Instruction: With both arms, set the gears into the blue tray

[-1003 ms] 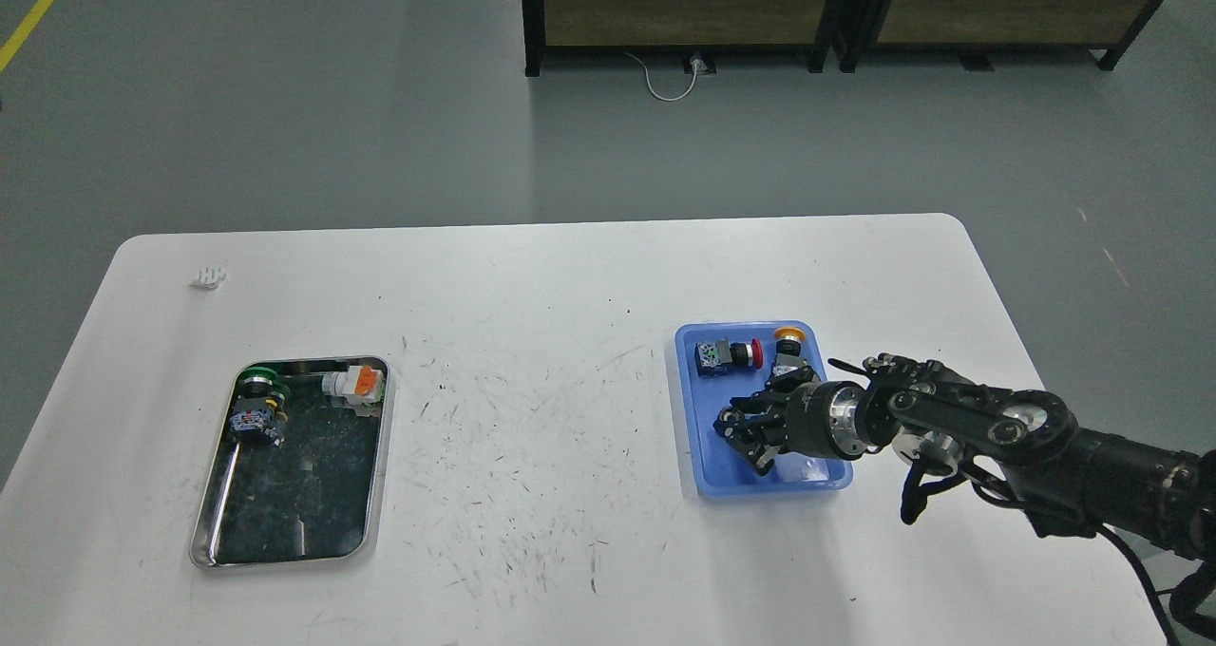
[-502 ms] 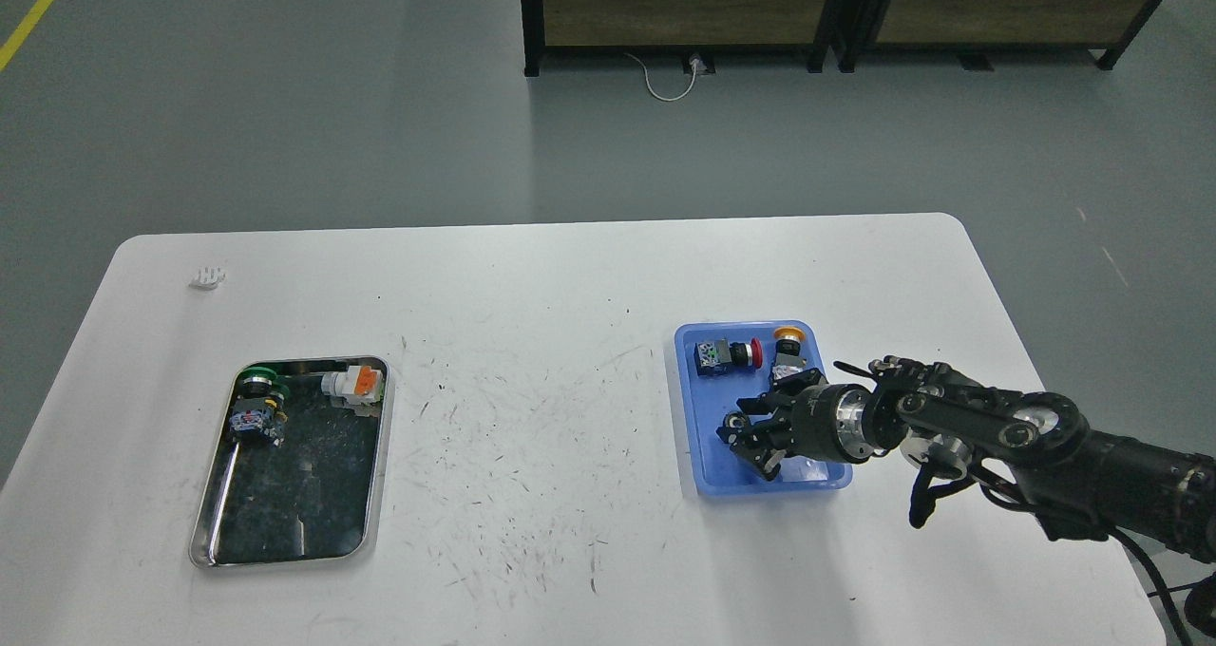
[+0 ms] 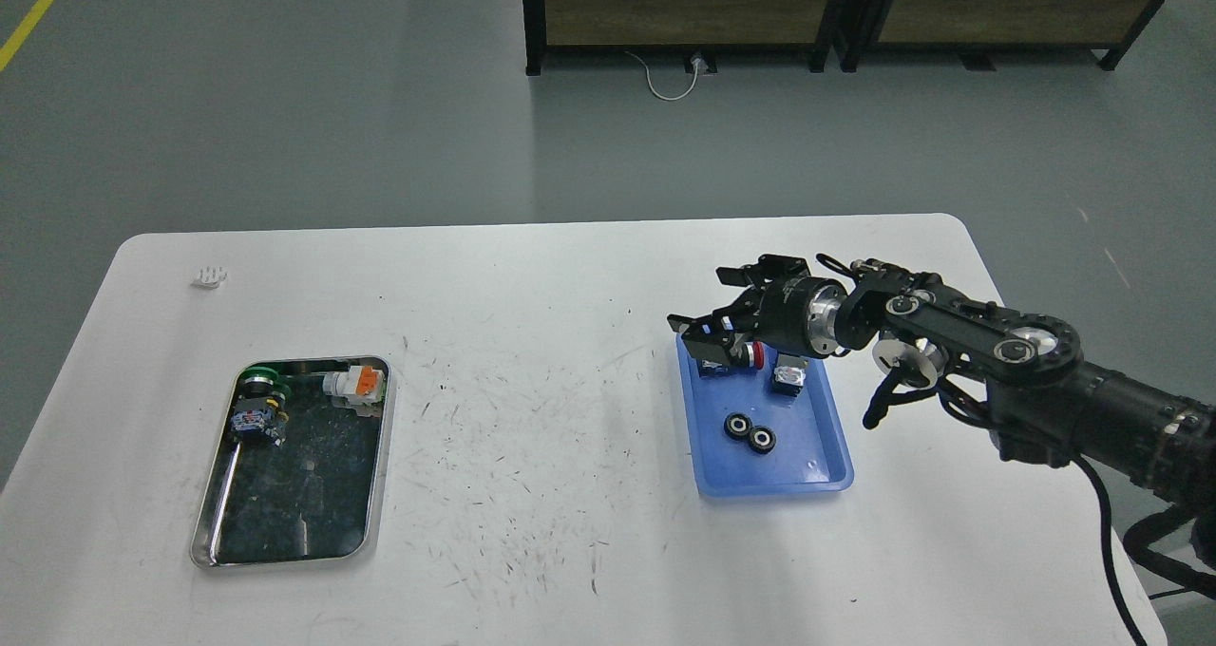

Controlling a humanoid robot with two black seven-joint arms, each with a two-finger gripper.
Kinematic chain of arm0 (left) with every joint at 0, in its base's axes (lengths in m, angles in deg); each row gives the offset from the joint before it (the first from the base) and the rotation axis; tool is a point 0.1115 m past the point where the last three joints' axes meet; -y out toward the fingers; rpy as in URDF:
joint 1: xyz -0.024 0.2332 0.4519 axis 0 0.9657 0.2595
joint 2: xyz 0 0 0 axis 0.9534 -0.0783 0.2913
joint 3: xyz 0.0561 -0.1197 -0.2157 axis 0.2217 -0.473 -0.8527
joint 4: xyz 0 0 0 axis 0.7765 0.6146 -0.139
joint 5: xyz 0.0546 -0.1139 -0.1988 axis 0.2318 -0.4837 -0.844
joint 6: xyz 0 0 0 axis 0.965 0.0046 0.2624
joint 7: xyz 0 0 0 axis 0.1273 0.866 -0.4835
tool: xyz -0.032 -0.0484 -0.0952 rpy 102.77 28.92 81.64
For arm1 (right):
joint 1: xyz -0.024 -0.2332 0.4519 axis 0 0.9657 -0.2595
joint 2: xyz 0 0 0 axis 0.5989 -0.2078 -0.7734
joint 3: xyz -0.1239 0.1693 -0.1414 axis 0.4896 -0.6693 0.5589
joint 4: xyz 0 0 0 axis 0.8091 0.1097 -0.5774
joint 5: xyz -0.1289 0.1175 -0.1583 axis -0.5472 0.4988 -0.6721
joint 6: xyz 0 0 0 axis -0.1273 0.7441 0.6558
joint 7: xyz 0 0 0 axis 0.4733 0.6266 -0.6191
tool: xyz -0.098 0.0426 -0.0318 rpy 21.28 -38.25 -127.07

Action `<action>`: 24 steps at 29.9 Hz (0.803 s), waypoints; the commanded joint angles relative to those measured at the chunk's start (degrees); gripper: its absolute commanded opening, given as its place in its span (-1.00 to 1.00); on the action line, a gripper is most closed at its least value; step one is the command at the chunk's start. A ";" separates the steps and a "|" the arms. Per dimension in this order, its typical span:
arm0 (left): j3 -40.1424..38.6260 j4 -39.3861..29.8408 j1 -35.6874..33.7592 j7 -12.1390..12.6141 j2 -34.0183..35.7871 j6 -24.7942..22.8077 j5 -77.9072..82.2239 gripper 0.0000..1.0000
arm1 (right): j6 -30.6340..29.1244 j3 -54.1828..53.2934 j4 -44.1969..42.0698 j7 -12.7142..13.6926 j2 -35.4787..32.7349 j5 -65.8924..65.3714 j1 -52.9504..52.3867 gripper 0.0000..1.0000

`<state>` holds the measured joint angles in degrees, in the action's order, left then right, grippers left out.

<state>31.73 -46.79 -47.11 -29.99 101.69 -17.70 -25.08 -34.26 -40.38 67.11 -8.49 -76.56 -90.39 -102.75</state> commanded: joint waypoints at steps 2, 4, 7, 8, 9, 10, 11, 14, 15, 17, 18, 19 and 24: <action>-0.15 -0.05 -2.04 1.71 0.07 0.57 -0.07 0.96 | 0.88 -8.68 -4.53 0.09 0.60 0.50 -3.01 0.90; -0.94 -0.05 -2.39 1.80 -0.02 0.84 -0.24 0.96 | 1.32 -12.37 -7.34 0.27 0.60 0.50 -4.15 0.90; -1.30 -0.75 -2.13 1.89 -0.81 1.01 -1.03 0.96 | 2.73 -17.82 -12.17 0.62 1.30 0.58 -6.26 0.90; -1.38 -1.10 -2.04 1.89 -1.25 1.27 -1.64 0.95 | 3.25 -19.06 -13.75 0.62 1.83 0.58 -7.14 0.90; -1.47 -1.36 -2.04 1.89 -2.21 1.80 -2.78 0.95 | 3.95 -20.20 -15.34 0.62 2.71 0.58 -8.10 0.90; -1.73 -1.45 -2.13 2.06 -3.18 2.67 -3.84 0.95 | 4.74 -21.17 -16.74 0.62 3.24 0.58 -8.98 0.90; -1.91 -1.45 -2.39 2.15 -4.66 4.25 -5.15 0.95 | 5.97 -22.14 -18.50 0.62 3.76 0.76 -10.04 0.90; -2.61 -1.45 -3.62 3.99 -8.71 8.65 -6.75 0.95 | 9.23 -23.81 -21.85 0.36 4.30 1.72 -12.76 0.90; -3.05 -1.45 -4.06 4.95 -9.68 9.53 -6.92 0.95 | 9.84 -23.99 -22.81 0.27 4.30 2.07 -13.73 0.90; -4.98 -1.45 -4.24 6.71 -11.35 10.68 -7.19 0.95 | 10.73 -24.34 -25.45 0.18 4.30 2.86 -15.84 0.90; -6.03 -1.45 -4.24 6.98 -12.06 11.03 -7.19 0.95 | 10.90 -24.34 -26.68 0.09 4.21 3.13 -16.63 0.90; -7.35 -1.45 -4.24 7.25 -12.93 11.73 -7.27 0.95 | 11.08 -24.34 -28.43 0.09 4.12 3.31 -17.42 0.90; -8.94 -1.45 -4.15 8.04 -16.19 16.21 -8.07 0.95 | 11.26 -25.04 -32.13 -0.08 2.98 3.40 -20.24 0.90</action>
<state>23.49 -48.23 -51.30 -22.39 87.25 -3.78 -32.92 -23.06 -64.86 36.66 -8.47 -72.94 -87.05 -121.44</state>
